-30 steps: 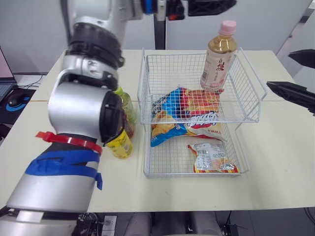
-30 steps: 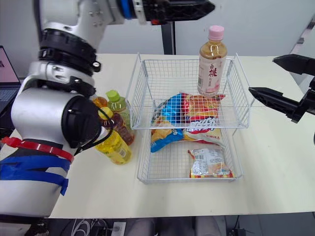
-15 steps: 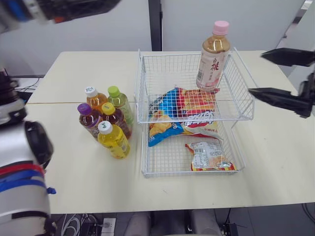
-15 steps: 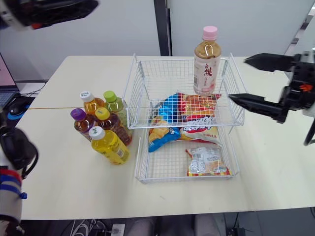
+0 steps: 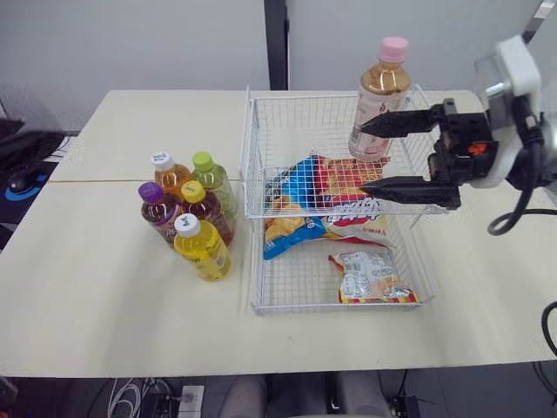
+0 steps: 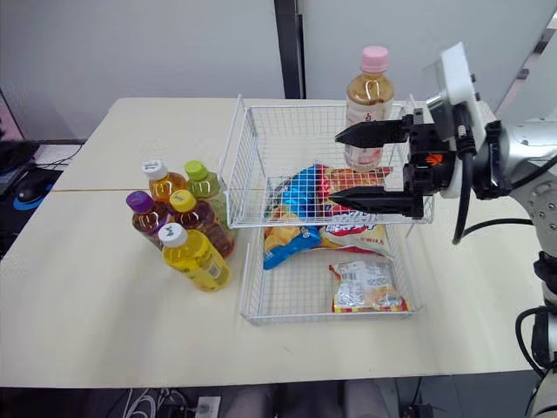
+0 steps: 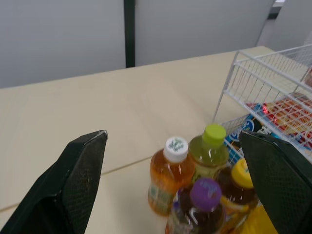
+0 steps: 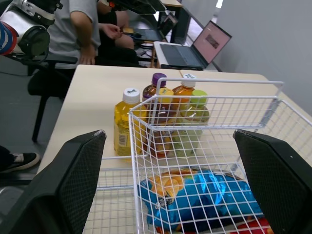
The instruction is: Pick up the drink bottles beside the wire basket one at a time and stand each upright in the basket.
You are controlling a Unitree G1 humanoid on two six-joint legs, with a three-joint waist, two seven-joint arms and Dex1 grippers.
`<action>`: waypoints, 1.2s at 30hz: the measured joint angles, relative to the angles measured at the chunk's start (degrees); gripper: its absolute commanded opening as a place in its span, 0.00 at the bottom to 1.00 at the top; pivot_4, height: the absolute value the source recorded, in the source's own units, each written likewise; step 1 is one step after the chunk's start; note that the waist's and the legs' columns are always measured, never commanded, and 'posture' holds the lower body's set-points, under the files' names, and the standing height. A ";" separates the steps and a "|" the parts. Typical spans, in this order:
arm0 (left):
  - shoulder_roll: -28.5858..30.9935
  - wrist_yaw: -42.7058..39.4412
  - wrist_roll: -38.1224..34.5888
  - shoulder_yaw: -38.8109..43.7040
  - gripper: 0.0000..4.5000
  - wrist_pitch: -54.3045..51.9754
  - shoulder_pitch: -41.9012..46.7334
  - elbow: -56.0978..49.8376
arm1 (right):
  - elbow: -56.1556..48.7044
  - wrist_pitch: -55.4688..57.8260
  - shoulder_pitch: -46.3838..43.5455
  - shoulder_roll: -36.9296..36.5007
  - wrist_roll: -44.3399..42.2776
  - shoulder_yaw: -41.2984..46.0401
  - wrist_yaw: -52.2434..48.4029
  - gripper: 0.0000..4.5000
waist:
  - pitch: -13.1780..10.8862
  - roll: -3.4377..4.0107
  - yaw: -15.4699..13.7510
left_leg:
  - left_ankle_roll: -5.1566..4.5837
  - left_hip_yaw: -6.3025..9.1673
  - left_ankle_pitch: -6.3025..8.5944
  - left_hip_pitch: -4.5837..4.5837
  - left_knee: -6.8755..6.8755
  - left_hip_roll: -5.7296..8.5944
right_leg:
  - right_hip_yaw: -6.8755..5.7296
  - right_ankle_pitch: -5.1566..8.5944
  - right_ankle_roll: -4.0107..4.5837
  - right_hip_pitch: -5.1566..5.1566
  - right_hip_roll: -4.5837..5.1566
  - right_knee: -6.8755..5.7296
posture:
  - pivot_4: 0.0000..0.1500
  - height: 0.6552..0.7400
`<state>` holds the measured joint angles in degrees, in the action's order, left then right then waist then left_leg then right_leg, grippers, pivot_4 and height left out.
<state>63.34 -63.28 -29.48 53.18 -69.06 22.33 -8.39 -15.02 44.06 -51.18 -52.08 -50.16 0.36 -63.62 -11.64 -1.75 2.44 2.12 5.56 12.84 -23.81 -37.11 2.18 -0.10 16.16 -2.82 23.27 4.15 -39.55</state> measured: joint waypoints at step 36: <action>-27.47 35.79 -5.65 -19.22 0.99 16.48 -8.13 -15.76 | -2.27 2.79 -2.04 4.25 1.62 -1.43 -2.54 1.00 | 0.07 -0.10 -0.87 | 0.04 0.14 -0.02 0.01 0.03 -0.02 | -0.19 -0.19 0.17 -0.08 -0.02 0.08 | 1.00 1.00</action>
<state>35.87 -27.49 -35.13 33.96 -52.58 14.20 -24.15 -17.29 46.85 -53.22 -47.83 -48.54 -1.07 -66.16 -11.57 -1.85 1.57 2.17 5.70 12.82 -23.80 -37.08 2.16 -0.29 15.96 -2.65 23.20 4.13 -39.47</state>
